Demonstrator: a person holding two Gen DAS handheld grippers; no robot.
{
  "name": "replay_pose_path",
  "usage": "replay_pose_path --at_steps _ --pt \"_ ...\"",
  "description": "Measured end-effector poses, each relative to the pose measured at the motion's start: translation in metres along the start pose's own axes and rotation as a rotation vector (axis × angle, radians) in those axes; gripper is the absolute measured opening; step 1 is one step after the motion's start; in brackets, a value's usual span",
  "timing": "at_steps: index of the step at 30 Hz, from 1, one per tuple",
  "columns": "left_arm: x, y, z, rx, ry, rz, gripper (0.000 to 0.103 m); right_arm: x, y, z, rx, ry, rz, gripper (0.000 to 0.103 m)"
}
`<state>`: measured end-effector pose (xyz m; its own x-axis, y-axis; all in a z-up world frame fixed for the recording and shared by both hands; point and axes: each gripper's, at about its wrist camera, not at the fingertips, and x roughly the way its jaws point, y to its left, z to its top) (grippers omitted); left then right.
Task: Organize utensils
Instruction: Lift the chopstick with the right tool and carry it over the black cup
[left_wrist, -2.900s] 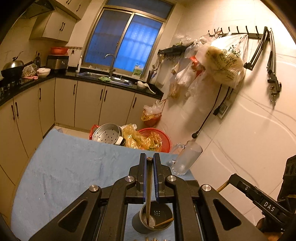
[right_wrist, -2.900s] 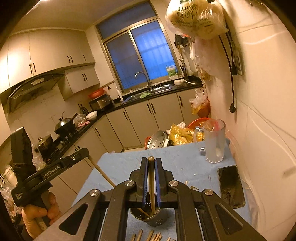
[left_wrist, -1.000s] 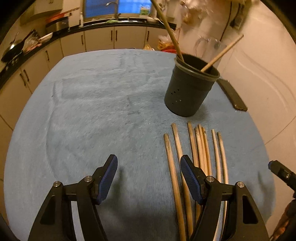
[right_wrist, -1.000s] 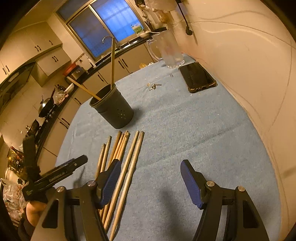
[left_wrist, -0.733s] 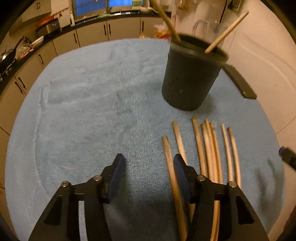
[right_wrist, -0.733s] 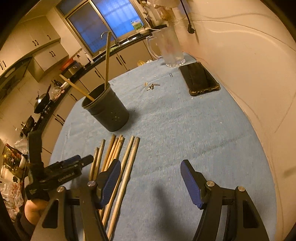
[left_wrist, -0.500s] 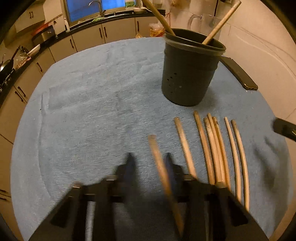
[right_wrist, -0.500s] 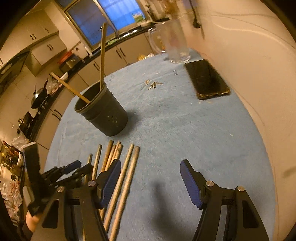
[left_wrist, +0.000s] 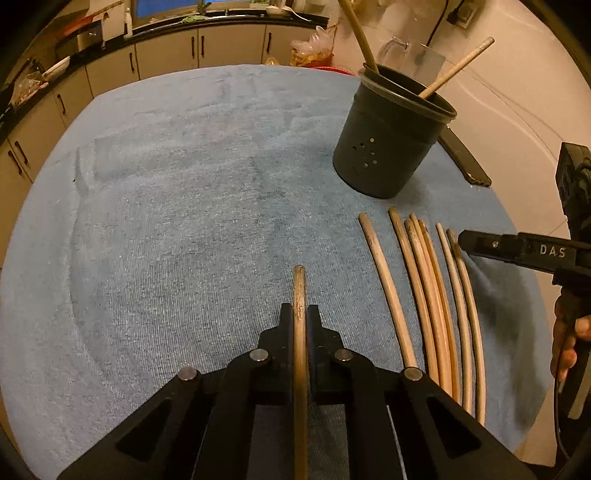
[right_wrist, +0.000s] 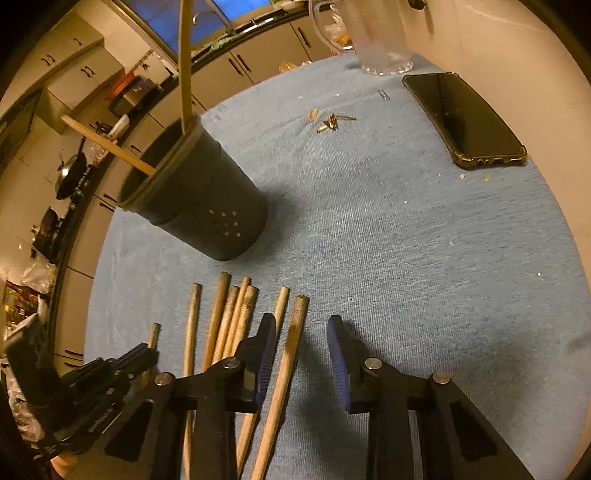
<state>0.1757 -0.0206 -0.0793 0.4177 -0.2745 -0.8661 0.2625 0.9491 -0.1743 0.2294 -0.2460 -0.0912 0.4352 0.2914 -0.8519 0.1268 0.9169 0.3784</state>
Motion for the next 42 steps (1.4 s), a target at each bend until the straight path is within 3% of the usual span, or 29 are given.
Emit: replay_pose_path --at_steps 12,19,34,36,42 --pt "0.011 -0.008 0.024 -0.040 0.005 0.060 0.008 0.015 0.024 0.015 -0.145 0.012 -0.175 0.013" --pt "0.018 0.012 0.045 -0.127 0.066 -0.043 0.010 0.006 0.020 0.004 -0.126 -0.015 -0.123 0.011" --pt "0.049 -0.001 0.102 -0.046 0.118 0.063 0.010 -0.017 0.034 -0.006 -0.150 -0.054 -0.076 0.010" --pt "0.052 -0.004 0.106 -0.031 0.118 0.086 0.007 -0.016 0.032 -0.005 -0.147 -0.060 -0.072 0.010" --pt "0.032 0.008 0.102 -0.108 0.031 0.034 0.007 -0.039 0.039 -0.009 -0.155 -0.112 -0.033 0.010"
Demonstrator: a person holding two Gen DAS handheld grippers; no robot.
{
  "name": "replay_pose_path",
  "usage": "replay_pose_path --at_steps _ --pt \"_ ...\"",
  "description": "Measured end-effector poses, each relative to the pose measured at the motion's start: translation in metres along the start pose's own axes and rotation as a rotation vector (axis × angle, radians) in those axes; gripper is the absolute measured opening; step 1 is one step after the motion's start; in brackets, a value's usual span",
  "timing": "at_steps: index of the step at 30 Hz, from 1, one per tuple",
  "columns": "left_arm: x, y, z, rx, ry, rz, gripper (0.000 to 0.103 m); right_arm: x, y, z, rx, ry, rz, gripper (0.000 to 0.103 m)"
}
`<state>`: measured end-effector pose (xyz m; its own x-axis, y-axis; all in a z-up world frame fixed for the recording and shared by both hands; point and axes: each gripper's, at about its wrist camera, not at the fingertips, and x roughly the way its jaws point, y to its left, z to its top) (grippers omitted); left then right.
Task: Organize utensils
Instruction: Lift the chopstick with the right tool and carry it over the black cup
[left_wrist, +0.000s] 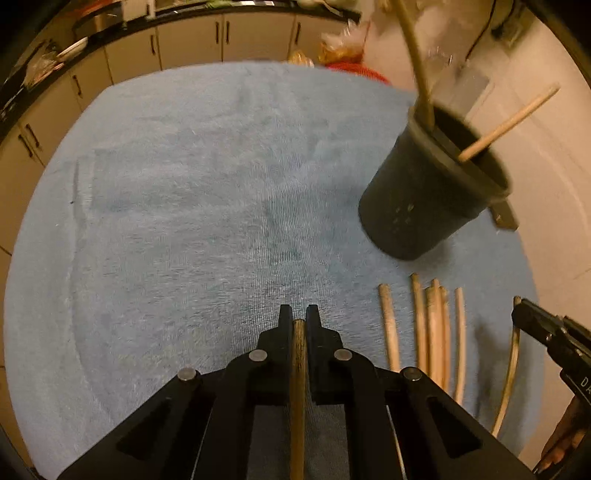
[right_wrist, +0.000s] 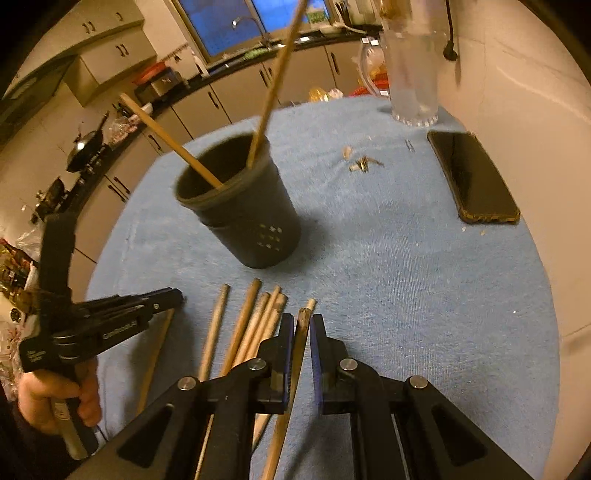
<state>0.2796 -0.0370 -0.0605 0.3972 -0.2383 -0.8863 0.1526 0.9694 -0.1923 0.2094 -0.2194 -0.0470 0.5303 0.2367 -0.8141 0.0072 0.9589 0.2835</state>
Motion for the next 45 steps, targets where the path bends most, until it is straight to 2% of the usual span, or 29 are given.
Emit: replay_pose_path --at_steps 5,10,14,16,19,21,24,27,36,37,39,42,45 --pt "-0.049 0.000 0.003 -0.009 -0.113 -0.044 0.007 -0.034 0.007 -0.002 -0.018 -0.067 0.046 0.009" --pt "-0.113 -0.013 -0.023 -0.014 -0.233 -0.090 0.007 -0.072 0.013 -0.003 -0.034 -0.154 0.073 0.009" --pt "-0.141 -0.020 -0.026 -0.004 -0.283 -0.112 0.007 -0.093 0.017 -0.001 -0.055 -0.186 0.089 0.009" --pt "-0.147 -0.023 -0.032 0.000 -0.285 -0.125 0.007 -0.087 0.016 0.003 -0.061 -0.145 0.084 0.013" --pt "-0.148 -0.028 -0.030 0.009 -0.292 -0.134 0.007 -0.042 0.001 0.007 -0.014 0.032 0.091 0.019" --pt "-0.148 -0.026 -0.034 0.015 -0.288 -0.140 0.007 -0.007 -0.010 0.004 0.018 0.121 0.035 0.019" --pt "-0.151 -0.028 -0.039 0.016 -0.287 -0.142 0.007 0.021 -0.020 0.001 0.049 0.173 -0.014 0.019" --pt "-0.151 -0.028 -0.038 0.016 -0.287 -0.141 0.007 0.032 -0.026 0.003 0.077 0.185 -0.001 0.019" --pt "-0.157 -0.029 -0.038 0.016 -0.304 -0.149 0.007 0.057 -0.012 0.015 0.021 0.236 -0.031 0.017" --pt "-0.159 -0.030 -0.039 0.015 -0.309 -0.148 0.007 0.058 -0.008 0.016 -0.002 0.225 -0.051 0.012" --pt "-0.163 -0.030 -0.039 0.018 -0.314 -0.154 0.007 0.059 -0.003 0.017 -0.029 0.216 -0.076 0.010" --pt "-0.171 -0.030 -0.040 0.022 -0.329 -0.157 0.007 0.051 -0.001 0.017 -0.033 0.182 -0.062 0.009" --pt "-0.180 -0.030 -0.040 0.022 -0.346 -0.165 0.007 0.024 0.004 0.015 -0.044 0.127 -0.031 0.009"
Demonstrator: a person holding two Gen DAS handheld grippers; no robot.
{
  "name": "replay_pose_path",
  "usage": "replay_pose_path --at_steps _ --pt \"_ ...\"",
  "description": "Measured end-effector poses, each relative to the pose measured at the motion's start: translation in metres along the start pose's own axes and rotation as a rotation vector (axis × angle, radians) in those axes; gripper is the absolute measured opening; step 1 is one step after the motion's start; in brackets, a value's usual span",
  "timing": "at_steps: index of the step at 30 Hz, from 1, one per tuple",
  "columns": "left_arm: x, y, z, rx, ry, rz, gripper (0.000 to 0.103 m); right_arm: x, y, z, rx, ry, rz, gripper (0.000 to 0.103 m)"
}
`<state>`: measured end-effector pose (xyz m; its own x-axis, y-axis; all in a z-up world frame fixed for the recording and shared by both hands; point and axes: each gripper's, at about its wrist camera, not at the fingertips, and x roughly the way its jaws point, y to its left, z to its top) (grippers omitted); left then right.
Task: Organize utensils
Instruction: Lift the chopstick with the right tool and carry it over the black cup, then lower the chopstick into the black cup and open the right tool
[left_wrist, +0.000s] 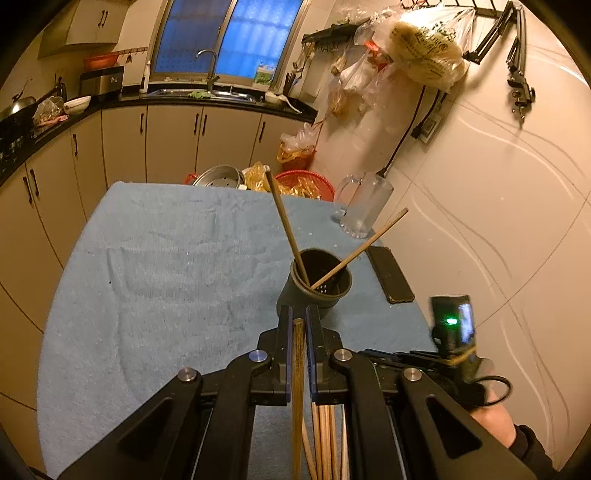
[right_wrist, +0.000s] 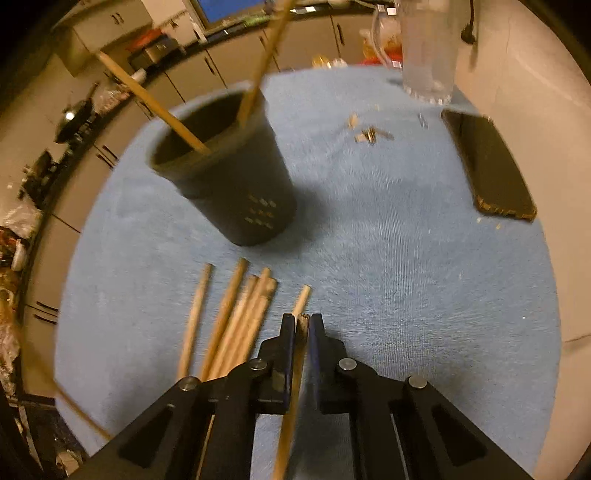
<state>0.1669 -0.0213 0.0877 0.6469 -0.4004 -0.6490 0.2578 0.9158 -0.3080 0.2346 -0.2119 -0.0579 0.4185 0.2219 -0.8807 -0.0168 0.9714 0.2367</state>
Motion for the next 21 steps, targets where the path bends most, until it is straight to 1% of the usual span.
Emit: replay_pose_path --at_steps 6,14,17,21 --pt "-0.020 -0.005 0.007 0.006 -0.043 -0.014 0.007 -0.073 0.007 -0.009 -0.050 -0.151 0.059 0.009" --pt "-0.038 -0.016 0.020 0.026 -0.088 -0.020 0.007 -0.154 0.029 -0.012 -0.112 -0.330 0.086 0.008" --pt "-0.043 -0.019 0.025 0.029 -0.104 -0.020 0.007 -0.176 0.035 -0.011 -0.133 -0.383 0.089 0.008" --pt "-0.050 -0.023 0.033 0.039 -0.129 -0.019 0.007 -0.195 0.041 -0.007 -0.144 -0.429 0.088 0.008"
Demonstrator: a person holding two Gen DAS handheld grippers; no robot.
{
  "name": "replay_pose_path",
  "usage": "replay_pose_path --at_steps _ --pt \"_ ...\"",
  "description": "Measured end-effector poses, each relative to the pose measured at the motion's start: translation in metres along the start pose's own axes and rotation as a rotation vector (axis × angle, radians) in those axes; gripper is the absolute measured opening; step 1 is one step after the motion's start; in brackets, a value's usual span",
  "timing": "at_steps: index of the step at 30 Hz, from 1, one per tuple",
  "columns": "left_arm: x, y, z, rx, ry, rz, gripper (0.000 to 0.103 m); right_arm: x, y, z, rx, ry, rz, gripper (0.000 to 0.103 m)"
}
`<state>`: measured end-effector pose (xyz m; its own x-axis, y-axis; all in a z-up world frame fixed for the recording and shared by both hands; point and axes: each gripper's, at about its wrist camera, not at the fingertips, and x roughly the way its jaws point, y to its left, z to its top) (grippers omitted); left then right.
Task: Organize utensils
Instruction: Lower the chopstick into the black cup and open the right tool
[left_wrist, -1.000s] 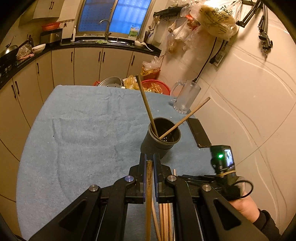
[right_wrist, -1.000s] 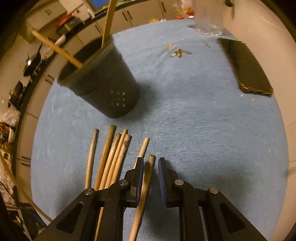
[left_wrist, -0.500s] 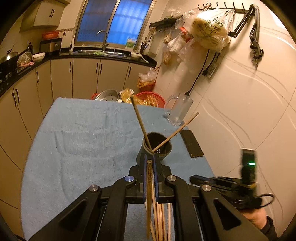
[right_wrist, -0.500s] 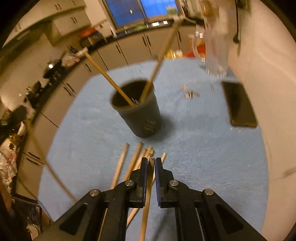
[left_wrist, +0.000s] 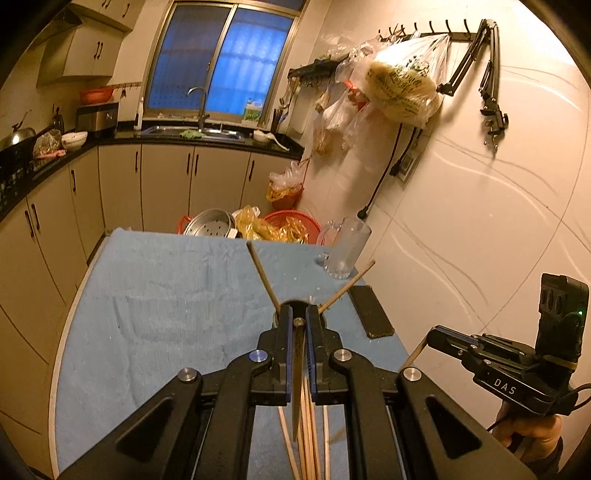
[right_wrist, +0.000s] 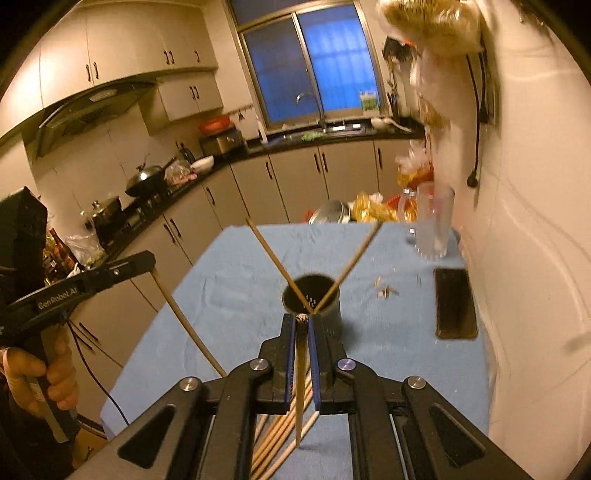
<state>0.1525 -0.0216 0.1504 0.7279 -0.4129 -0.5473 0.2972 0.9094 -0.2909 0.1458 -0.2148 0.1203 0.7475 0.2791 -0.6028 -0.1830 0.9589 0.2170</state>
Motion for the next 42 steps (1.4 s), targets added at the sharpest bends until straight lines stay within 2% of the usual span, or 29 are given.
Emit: replay_pose_path --at_steps 11,22,31,42 --pt "-0.001 0.003 0.017 -0.020 -0.050 0.026 0.007 -0.016 0.010 0.029 -0.009 -0.086 0.001 0.008" --pt "0.003 0.015 0.025 -0.102 -0.107 0.025 0.007 -0.029 0.011 0.040 -0.010 -0.145 -0.009 0.008" --pt "0.001 0.000 0.049 -0.081 -0.169 0.027 0.007 -0.039 0.011 0.057 0.003 -0.216 -0.037 0.008" --pt "0.012 -0.002 0.070 -0.105 -0.246 0.018 0.007 -0.052 0.002 0.075 0.033 -0.325 -0.063 0.008"
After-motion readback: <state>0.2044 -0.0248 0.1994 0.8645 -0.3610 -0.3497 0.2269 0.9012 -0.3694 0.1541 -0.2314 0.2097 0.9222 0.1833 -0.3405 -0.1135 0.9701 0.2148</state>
